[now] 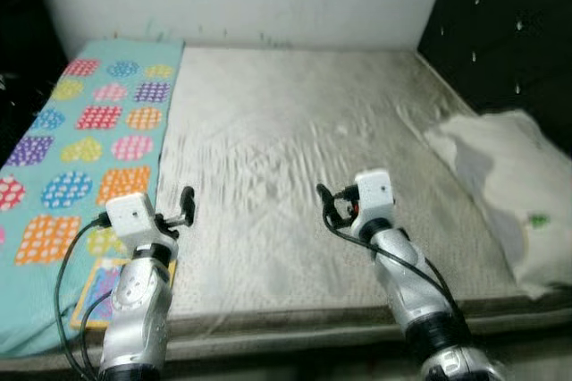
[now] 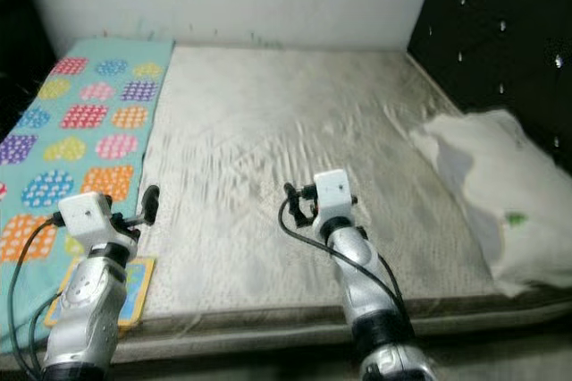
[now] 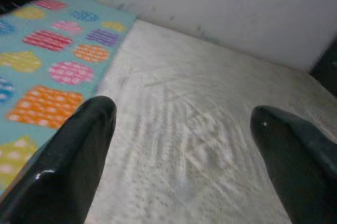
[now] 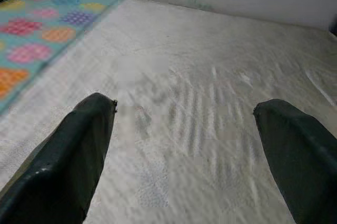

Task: Clean up the room

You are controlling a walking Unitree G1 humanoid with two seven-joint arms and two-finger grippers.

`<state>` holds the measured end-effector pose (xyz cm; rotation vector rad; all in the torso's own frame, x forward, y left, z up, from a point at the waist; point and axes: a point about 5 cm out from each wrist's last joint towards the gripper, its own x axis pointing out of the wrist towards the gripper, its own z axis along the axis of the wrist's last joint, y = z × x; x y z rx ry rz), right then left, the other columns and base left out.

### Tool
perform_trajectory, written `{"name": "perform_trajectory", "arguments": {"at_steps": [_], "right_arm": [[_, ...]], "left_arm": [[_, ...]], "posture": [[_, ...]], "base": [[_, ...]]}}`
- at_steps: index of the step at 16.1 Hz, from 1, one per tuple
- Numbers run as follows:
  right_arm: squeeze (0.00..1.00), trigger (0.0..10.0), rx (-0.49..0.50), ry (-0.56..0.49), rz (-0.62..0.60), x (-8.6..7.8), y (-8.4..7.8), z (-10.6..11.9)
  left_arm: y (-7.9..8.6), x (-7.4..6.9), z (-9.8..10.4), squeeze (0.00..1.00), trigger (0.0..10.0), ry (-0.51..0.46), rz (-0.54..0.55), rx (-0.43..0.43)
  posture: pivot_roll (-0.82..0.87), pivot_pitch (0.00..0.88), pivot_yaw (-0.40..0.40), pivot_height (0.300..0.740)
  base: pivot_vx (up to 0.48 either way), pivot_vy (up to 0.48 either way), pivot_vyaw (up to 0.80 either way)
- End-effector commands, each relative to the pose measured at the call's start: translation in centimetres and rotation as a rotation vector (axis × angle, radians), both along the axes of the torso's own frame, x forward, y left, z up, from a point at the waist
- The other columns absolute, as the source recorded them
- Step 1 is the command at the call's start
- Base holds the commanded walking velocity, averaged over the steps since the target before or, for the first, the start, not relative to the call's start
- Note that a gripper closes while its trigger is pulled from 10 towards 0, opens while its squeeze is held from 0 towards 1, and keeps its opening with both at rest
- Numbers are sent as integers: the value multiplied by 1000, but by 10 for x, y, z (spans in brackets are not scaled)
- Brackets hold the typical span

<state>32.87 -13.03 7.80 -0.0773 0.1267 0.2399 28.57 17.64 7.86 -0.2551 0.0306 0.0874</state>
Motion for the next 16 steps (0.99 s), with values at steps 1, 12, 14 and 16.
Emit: {"name": "perform_trajectory", "arguments": {"at_steps": [1,12,14,16], "right_arm": [[0,10000,4,-1,-4,1,0,2],[0,10000,2,6,2,2,1,1],[0,10000,2,6,2,2,1,1],[0,10000,3,6,1,2,1,1]], "left_arm": [[4,0,1,0,10000,-2,9,14],[2,1,4,0,10000,-25,-8,14],[1,1,4,0,10000,-29,-12,14],[0,1,6,0,10000,-39,-29,10]], "posture": [[-89,8,-26,740],[-89,8,-26,740],[-89,8,-26,740],[-91,9,-26,740]], "base": [[0,446,0],[0,375,0],[0,0,0],[0,0,0]]}}
